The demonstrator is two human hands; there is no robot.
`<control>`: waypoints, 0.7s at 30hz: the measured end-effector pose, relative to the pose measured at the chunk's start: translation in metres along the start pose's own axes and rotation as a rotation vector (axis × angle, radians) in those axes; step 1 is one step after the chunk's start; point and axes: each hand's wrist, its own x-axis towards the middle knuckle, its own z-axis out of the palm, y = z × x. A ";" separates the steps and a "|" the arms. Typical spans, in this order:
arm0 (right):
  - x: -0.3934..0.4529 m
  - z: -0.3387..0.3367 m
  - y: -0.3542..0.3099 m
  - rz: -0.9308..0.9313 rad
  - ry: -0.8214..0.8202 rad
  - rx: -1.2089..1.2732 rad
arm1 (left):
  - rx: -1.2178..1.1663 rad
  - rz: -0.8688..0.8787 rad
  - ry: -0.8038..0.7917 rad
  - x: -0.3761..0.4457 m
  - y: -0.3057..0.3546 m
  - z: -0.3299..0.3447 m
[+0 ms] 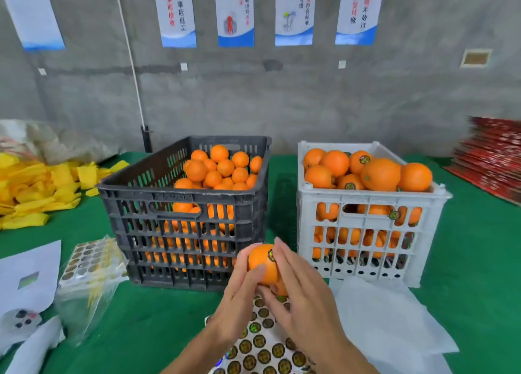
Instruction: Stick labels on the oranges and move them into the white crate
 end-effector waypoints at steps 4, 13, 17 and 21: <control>0.065 -0.044 0.030 -0.017 0.223 -0.168 | 0.030 0.164 -0.022 0.055 0.066 0.043; 0.190 -0.131 0.122 0.302 0.167 -0.525 | 0.479 0.388 0.005 0.215 0.175 0.134; 0.200 -0.130 0.151 0.411 0.011 -0.641 | 0.887 0.331 -0.105 0.242 0.173 0.151; 0.199 -0.120 0.145 0.307 -0.038 -0.558 | 1.152 0.347 -0.079 0.242 0.169 0.140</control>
